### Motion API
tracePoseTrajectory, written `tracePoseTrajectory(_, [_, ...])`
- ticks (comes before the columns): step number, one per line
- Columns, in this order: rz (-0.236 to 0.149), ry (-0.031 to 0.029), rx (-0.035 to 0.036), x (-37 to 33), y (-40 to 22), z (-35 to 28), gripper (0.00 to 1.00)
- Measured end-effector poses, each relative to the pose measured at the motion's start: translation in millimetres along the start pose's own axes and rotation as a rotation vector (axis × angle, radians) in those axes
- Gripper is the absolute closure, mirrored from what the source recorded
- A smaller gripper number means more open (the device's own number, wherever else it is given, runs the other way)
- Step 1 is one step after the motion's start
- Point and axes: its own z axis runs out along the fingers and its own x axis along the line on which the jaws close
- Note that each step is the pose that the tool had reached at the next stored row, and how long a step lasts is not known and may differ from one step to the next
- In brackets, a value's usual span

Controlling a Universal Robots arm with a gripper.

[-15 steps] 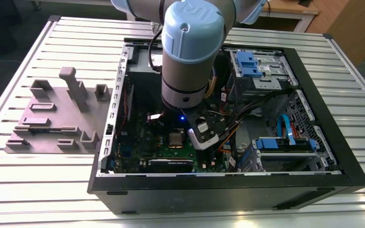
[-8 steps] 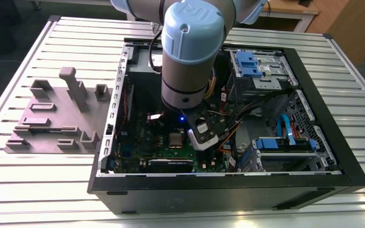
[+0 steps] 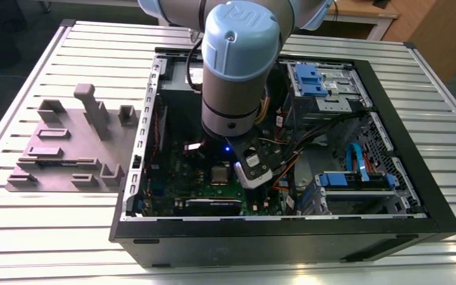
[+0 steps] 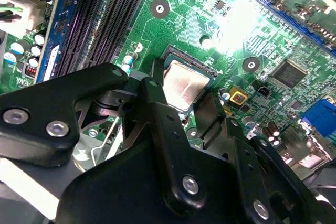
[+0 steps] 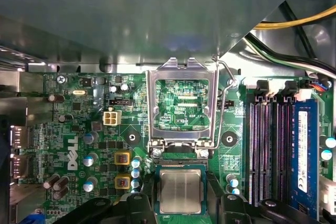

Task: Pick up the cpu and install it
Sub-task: 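Place the cpu into insertion slot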

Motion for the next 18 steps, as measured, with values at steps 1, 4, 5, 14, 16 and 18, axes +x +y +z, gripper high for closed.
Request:
tracePoseTrajectory(1, [0.0, 0.0, 0.0, 0.0, 0.0, 0.6, 0.53])
tracePoseTrajectory(4, [0.0, -0.0002, -0.0004, -0.1, 0.0, 1.0, 0.53])
tracePoseTrajectory(5, [0.0, -0.0003, -0.0005, 0.0, 0.0, 1.1, 0.53])
tracePoseTrajectory(14, [0.0, -0.0004, -0.0006, -0.1, 0.1, 1.1, 0.53])
tracePoseTrajectory(16, [0.001, -0.0001, -0.0009, -0.1, 0.1, 1.2, 0.52])
tracePoseTrajectory(18, [0.0, -0.0004, -0.001, -0.2, 0.1, 1.3, 0.47])
